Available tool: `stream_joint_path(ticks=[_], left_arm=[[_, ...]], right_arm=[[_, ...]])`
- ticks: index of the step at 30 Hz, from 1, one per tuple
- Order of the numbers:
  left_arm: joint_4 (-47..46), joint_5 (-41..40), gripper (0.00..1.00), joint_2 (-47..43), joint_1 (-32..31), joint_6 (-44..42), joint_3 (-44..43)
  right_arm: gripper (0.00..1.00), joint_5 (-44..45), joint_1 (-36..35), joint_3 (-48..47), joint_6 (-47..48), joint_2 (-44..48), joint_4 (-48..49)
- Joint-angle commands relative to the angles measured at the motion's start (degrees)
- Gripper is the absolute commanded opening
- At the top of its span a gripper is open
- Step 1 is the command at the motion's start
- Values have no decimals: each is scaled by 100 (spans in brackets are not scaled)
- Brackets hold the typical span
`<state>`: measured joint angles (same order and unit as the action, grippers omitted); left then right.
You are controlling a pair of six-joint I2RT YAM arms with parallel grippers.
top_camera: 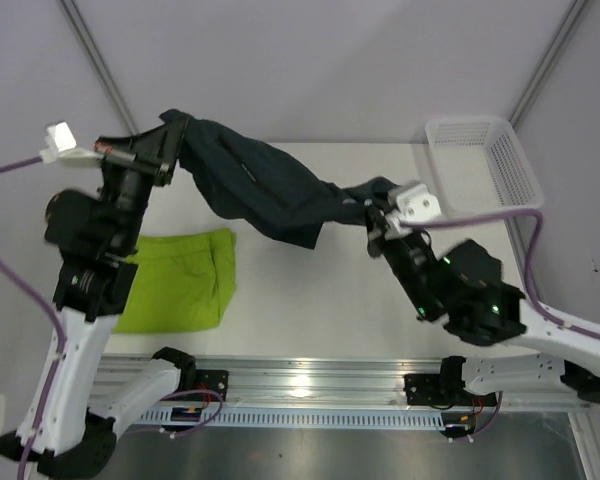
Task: Fold and stack the shorts
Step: Flatten the shorts out
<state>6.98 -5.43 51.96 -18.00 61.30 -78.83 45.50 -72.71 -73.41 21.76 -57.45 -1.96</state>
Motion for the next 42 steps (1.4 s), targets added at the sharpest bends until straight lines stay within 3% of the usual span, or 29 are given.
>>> stream_joint_path(ticks=[1,2,4,6,7,8,10,11,12,13,14,19,27,31,36,42], left_arm=[[-1006,437,0,-1046,-116,-188,542],[-980,481,0,-1222,-133,-188,613],[-831,499,0,-1566,-134,-223,571],[-638,499,0,-1637,-134,-346,256],[-437,499,0,-1585,-134,-399,123],[-304,473,0,-1515,-134,-504,9],[-127,473,0,-1251,-134,-566,-412],[-75,499,0,-1146,-134,-671,-614],[13,490,0,-936,-134,-724,-677],[48,473,0,-829,-134,-812,-791],[84,455,0,-733,-134,-856,-862],[-108,306,0,-215,-134,-1023,-871],[-504,-204,0,1085,-90,-1234,-1897],[-1005,-221,0,1868,50,-788,-2339],[-1838,-292,0,2642,86,-689,-2725],[-2350,-485,0,2714,95,-1557,-2822]], right_arm=[[0,2118,-2164,203,2091,225,1219],[0,2443,-2604,256,3322,78,2433],[0,3113,-3212,169,4568,-282,3652],[0,3115,-3802,-6,6016,-852,5274],[0,3062,-3795,-312,6163,-1021,5467],[0,3001,-3699,-480,6156,-1257,5243],[0,2738,-3383,-1101,5133,-1409,4254],[0,2589,-2973,-1401,4458,-1522,2481],[0,2135,-2708,-1726,2928,-1602,1628],[0,1878,-2409,-2304,2356,-1716,358],[0,1710,-1841,-2475,2055,-1856,49],[0,568,-396,-3520,1133,-2858,-1285],[0,-129,1337,-5919,1225,-4290,-2001],[0,-137,2127,-6931,1734,-5003,-1565],[0,-479,2735,-6757,2464,-5179,-430],[0,-339,3454,-6661,2930,-4987,1012]])
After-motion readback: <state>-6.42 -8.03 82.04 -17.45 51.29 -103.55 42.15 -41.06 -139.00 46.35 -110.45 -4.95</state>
